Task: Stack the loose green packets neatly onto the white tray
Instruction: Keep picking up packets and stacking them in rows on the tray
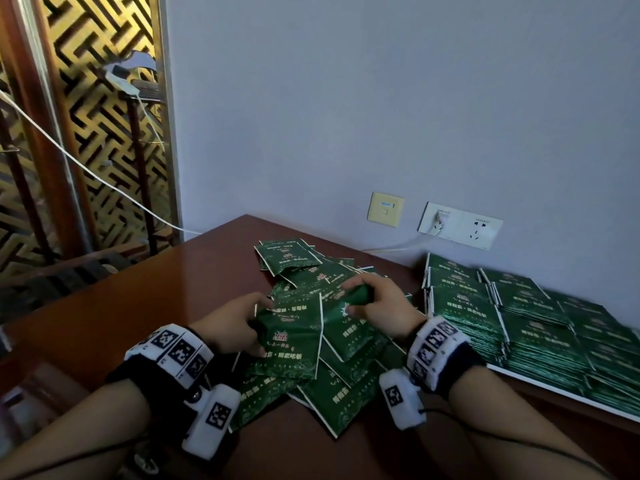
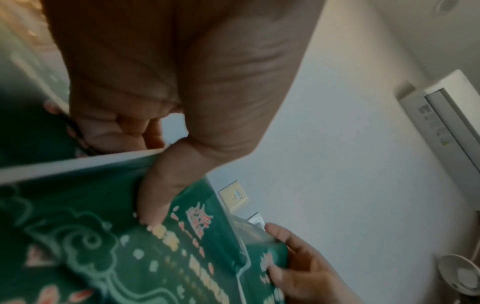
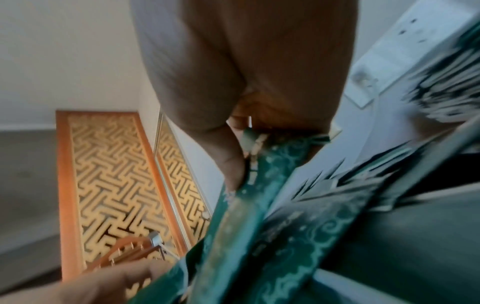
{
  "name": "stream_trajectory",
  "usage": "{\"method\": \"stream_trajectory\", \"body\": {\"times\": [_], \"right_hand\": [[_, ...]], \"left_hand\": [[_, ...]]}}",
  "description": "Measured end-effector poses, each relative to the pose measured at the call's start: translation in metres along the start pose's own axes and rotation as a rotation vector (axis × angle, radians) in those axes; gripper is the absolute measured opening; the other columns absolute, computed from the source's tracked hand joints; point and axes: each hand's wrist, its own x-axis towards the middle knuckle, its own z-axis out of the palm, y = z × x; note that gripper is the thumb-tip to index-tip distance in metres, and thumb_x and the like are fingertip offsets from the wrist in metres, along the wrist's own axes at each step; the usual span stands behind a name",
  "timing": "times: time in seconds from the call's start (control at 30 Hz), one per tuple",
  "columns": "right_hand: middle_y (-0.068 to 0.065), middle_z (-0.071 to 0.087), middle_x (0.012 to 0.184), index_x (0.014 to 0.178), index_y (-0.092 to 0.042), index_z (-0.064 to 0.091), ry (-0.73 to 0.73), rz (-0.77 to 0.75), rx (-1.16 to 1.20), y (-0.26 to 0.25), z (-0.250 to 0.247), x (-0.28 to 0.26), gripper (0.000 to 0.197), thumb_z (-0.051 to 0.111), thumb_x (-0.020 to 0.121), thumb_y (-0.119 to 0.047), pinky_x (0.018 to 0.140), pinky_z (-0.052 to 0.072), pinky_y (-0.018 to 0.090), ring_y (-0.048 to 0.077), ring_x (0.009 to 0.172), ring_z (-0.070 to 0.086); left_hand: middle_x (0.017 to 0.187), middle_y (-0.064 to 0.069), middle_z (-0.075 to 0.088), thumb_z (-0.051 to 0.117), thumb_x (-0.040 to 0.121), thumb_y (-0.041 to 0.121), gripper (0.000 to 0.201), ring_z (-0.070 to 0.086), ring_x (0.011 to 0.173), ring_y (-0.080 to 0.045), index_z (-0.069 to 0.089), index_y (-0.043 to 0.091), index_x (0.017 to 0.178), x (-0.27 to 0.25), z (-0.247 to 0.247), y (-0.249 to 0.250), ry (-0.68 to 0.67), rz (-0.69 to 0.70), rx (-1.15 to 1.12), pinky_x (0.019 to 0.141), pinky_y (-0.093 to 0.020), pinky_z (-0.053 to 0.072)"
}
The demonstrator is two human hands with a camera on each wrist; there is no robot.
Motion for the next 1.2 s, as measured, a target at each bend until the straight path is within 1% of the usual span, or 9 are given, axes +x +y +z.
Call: {"method": "stream_trajectory", "body": {"times": [0.17, 0.27, 0.43, 0.63, 0.73, 0.83, 0.97, 1.1, 1.2], "right_hand": [[-0.002, 0.067, 0.097, 0.108, -0.026, 0.064, 0.046, 0.064, 0.152, 0.018, -0.046, -0.07, 0.061, 0.076, 0.068, 0.018, 0.063, 0.057, 0.027, 0.003, 0.076, 0.066], [-0.005, 0.07, 0.087, 0.1, -0.023, 0.067, 0.086, 0.108, 0.07, 0.033, -0.072, -0.1, 0.053, 0.085, 0.063, 0.01, 0.071, 0.057, 0.026, 0.004, 0.074, 0.065], [-0.015, 0.068, 0.091, 0.093, -0.027, 0.076, 0.06, 0.105, -0.288, 0.052, -0.114, -0.141, 0.04, 0.094, 0.06, -0.014, 0.071, 0.05, 0.011, -0.004, 0.081, 0.064], [-0.012, 0.043, 0.109, 0.135, -0.027, 0.059, -0.169, 0.134, -0.74, 0.07, -0.142, -0.175, 0.068, 0.087, 0.072, -0.026, 0.088, 0.036, 0.016, 0.012, 0.109, 0.047], [-0.012, 0.041, 0.111, 0.134, -0.028, 0.057, -0.142, 0.149, -0.67, 0.083, -0.156, -0.193, 0.068, 0.086, 0.073, -0.021, 0.084, 0.034, 0.011, 0.008, 0.109, 0.046], [-0.023, 0.042, 0.119, 0.112, -0.041, 0.065, 0.011, 0.132, -0.418, 0.103, -0.176, -0.211, 0.061, 0.092, 0.064, -0.016, 0.086, 0.034, 0.002, -0.003, 0.108, 0.049], [-0.026, 0.039, 0.141, 0.094, -0.04, 0.074, 0.21, 0.152, -0.238, 0.123, -0.196, -0.225, 0.047, 0.095, 0.058, -0.018, 0.104, 0.038, 0.014, -0.009, 0.126, 0.044], [-0.022, 0.058, 0.118, 0.113, -0.027, 0.074, 0.119, 0.095, -0.349, 0.129, -0.196, -0.226, 0.057, 0.088, 0.063, -0.004, 0.096, 0.04, 0.009, -0.01, 0.111, 0.052], [-0.02, 0.059, 0.097, 0.102, -0.027, 0.077, 0.056, 0.072, -0.463, 0.138, -0.197, -0.224, 0.041, 0.086, 0.065, -0.011, 0.081, 0.039, 0.006, -0.005, 0.095, 0.055]], "left_hand": [[0.102, -0.001, 0.069, 0.083, 0.069, -0.003, 0.069, 0.067, 0.089, -0.013, 0.059, 0.041, 0.116, 0.004, 0.012, 0.012, -0.011, 0.089, -0.118, 0.074, -0.027, 0.057], [0.108, 0.005, 0.069, 0.08, 0.072, -0.004, 0.055, 0.067, 0.095, -0.012, 0.069, 0.04, 0.104, 0.005, 0.019, 0.038, -0.006, 0.212, -0.095, 0.083, -0.027, 0.056], [0.1, 0.013, 0.069, 0.081, 0.078, 0.01, 0.04, 0.066, 0.085, -0.002, 0.071, 0.038, 0.104, 0.004, 0.035, 0.105, -0.008, 0.404, 0.039, 0.072, -0.018, 0.054], [0.075, 0.019, 0.068, 0.079, 0.082, 0.025, 0.005, 0.062, 0.074, -0.004, 0.079, 0.03, 0.082, 0.005, 0.061, 0.197, 0.028, 0.641, 0.134, 0.065, -0.014, 0.043], [0.074, 0.012, 0.062, 0.081, 0.08, 0.028, 0.006, 0.061, 0.065, -0.003, 0.076, 0.027, 0.075, 0.013, 0.075, 0.239, 0.002, 0.728, 0.05, 0.056, -0.016, 0.04], [0.092, 0.011, 0.065, 0.083, 0.077, 0.03, 0.012, 0.062, 0.067, 0.001, 0.072, 0.033, 0.072, 0.028, 0.088, 0.281, 0.001, 0.727, -0.045, 0.059, -0.019, 0.044], [0.075, 0.012, 0.075, 0.084, 0.077, 0.028, 0.008, 0.071, 0.072, -0.004, 0.076, 0.027, 0.08, 0.044, 0.104, 0.321, -0.031, 0.702, -0.178, 0.068, -0.018, 0.052], [0.08, 0.01, 0.077, 0.082, 0.078, 0.027, 0.013, 0.071, 0.075, -0.003, 0.078, 0.021, 0.089, 0.059, 0.133, 0.326, -0.125, 0.693, -0.227, 0.071, -0.022, 0.049], [0.079, 0.011, 0.076, 0.082, 0.079, 0.028, 0.014, 0.068, 0.071, 0.001, 0.077, 0.019, 0.089, 0.07, 0.144, 0.326, -0.12, 0.679, -0.248, 0.066, -0.017, 0.049]]}}
